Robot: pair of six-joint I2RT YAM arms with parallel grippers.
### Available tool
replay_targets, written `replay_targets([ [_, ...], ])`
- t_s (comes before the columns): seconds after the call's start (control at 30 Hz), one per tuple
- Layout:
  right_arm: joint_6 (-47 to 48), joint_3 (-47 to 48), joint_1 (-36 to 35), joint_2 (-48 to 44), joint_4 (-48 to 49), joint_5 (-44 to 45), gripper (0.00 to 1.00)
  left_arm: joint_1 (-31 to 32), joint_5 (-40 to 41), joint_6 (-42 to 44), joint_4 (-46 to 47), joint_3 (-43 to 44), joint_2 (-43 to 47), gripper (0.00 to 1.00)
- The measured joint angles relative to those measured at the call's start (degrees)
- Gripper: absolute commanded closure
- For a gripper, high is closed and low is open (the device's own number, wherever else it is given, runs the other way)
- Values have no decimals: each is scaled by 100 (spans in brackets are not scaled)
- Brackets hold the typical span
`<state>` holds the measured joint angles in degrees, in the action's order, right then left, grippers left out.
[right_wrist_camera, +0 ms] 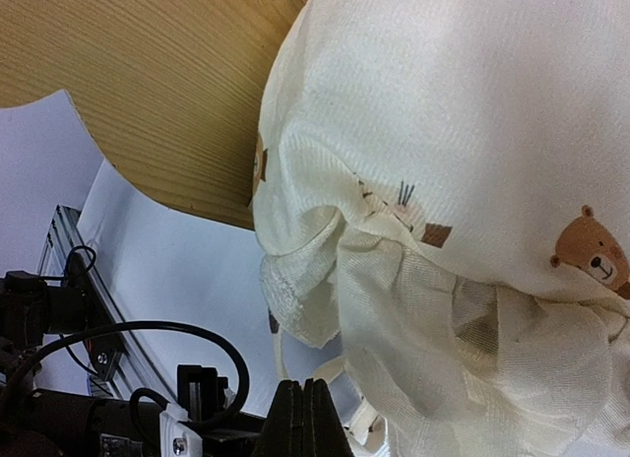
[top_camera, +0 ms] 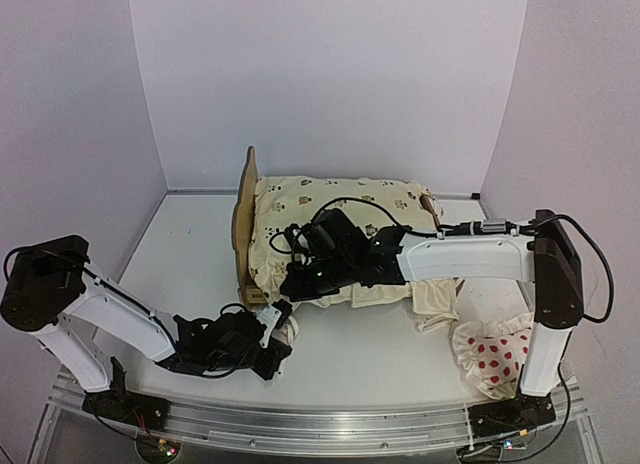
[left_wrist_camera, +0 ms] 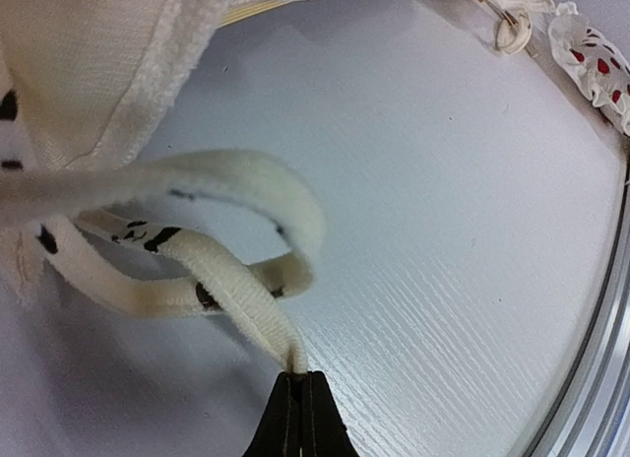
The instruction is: Set up the pet bed
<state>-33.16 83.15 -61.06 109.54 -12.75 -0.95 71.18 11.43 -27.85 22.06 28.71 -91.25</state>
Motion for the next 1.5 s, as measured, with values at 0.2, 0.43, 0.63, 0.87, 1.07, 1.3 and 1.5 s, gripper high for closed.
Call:
replay_targets([
  [0.2, 19, -134, 105, -39, -14, 164, 100, 4, 284, -316, -415, -191, 762, 100],
  [0.43, 21, -245, 536, -179, -69, 187, 100, 4, 1021, -803, -1363, -543, 1841, 100],
  [0.63, 45, -148, 991, -393, -89, 101, 100, -39, 1533, -1289, -2228, -677, 2213, 100],
  [0.87, 63, 246, 1528, -470, -135, -130, 100, -552, 1847, -1976, -2905, -678, 2450, 100],
  [1.07, 61, 243, 1956, -788, -218, -278, 100, -1257, 1822, -2248, -3021, -677, 2474, 100],
  [1.3, 41, -127, 2398, -1415, -291, -468, 100, -1403, 1638, -2251, -2935, -549, 2110, 100],
  [1.5, 9, -746, 2732, -1856, -420, -572, 100, -1431, 1527, -2139, -2804, -455, 1924, 100],
])
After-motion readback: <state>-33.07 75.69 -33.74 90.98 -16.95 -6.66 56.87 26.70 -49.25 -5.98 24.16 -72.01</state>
